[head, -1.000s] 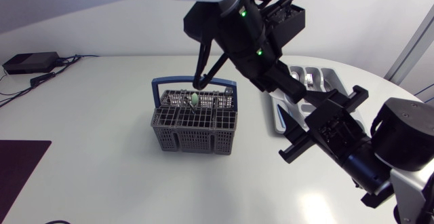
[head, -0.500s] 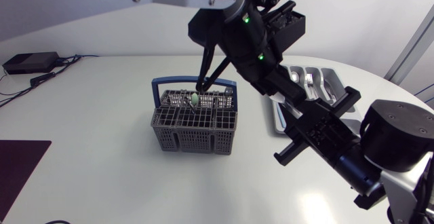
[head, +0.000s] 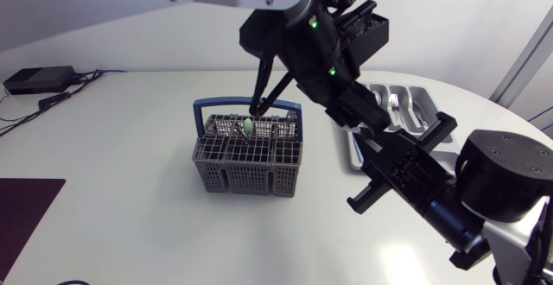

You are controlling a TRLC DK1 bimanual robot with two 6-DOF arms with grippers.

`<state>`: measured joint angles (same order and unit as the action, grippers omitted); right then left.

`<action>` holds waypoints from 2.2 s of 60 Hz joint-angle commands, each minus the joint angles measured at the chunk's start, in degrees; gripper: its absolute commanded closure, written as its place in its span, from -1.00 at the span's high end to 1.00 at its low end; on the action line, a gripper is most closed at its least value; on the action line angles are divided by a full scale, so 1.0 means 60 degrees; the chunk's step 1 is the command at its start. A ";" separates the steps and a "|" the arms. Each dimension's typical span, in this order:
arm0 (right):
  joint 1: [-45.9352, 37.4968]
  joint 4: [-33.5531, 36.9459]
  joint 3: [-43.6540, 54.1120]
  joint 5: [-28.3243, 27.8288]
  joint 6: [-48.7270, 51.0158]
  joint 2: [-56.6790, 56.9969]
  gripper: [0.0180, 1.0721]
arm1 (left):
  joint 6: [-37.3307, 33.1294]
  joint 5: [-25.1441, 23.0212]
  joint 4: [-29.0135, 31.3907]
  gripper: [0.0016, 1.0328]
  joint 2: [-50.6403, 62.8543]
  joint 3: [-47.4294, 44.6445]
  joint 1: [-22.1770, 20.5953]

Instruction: Unload the cutlery basket into the drawer organizer.

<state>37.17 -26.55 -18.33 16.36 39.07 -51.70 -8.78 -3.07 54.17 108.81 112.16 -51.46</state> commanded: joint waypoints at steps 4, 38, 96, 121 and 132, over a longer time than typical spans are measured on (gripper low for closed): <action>0.0133 0.0469 -0.0007 -0.0031 0.0183 0.0517 -0.88 | 0.0217 -0.0074 -0.0079 0.90 -0.0294 0.0482 0.0286; -0.4100 0.4908 -0.0681 -0.4997 0.0300 0.1952 -0.88 | -0.1833 -0.0045 -0.1221 0.90 -0.3180 -0.1393 0.2117; -0.9652 1.2642 -0.8767 -0.8073 0.5998 -0.7672 -0.88 | -0.8103 -0.0748 -0.3301 0.89 -0.5333 -0.7209 0.3084; -1.0120 1.5352 -1.2224 -0.8410 0.6379 -1.1656 -0.88 | -0.8791 -0.0968 -0.3550 0.89 -0.5289 -0.7619 0.3113; -1.0062 1.5791 -1.3000 -0.8396 0.6174 -1.2550 -0.71 | -0.8938 -0.1085 -0.3580 0.89 -0.5318 -0.7707 0.3157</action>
<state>-23.59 66.43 -94.04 -33.41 75.66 -124.07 -60.36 -8.84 33.23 77.87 67.11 -33.04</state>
